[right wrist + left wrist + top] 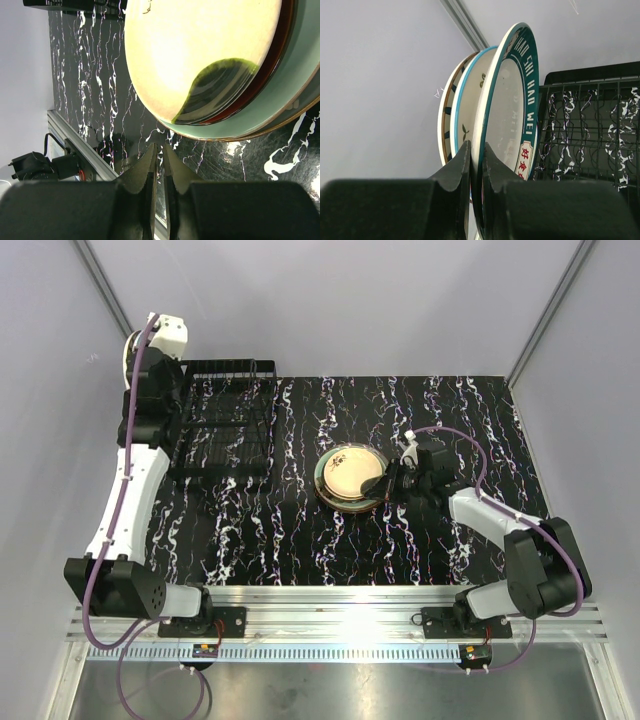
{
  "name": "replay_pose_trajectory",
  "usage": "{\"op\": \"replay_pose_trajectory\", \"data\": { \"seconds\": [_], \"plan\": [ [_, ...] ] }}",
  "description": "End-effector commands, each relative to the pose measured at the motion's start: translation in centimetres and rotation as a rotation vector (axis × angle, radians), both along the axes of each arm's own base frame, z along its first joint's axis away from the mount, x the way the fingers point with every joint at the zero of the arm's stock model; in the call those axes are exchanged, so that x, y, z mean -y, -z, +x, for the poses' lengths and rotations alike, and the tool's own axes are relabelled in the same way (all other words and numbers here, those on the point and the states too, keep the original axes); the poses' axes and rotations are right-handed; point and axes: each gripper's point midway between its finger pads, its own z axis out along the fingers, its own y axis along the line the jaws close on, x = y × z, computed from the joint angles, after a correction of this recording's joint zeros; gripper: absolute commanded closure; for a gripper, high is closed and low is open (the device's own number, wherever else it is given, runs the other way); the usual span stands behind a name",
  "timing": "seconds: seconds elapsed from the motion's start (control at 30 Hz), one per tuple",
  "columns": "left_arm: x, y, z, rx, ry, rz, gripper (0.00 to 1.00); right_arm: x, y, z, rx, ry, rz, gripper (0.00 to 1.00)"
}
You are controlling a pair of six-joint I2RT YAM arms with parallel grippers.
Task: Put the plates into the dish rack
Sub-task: Insert the plate into the dish rack
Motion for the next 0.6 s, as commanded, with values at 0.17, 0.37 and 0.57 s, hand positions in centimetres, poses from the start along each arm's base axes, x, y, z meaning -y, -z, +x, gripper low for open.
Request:
{"op": "replay_pose_trajectory", "data": {
  "seconds": [0.17, 0.37, 0.57],
  "plan": [
    [-0.8, -2.1, 0.0, 0.104, -0.025, 0.006, 1.0, 0.0, -1.2, 1.4, 0.045, -0.001, 0.024, 0.85],
    [-0.9, -1.7, 0.3, 0.087, -0.035, 0.004, 1.0, 0.0, -1.0, 1.3, 0.037, -0.001, 0.025, 0.85],
    [-1.0, -0.9, 0.9, 0.059, -0.042, 0.003, 1.0, 0.0, -0.8, 1.4, 0.028, 0.0, 0.027, 0.85]
  ]
}}
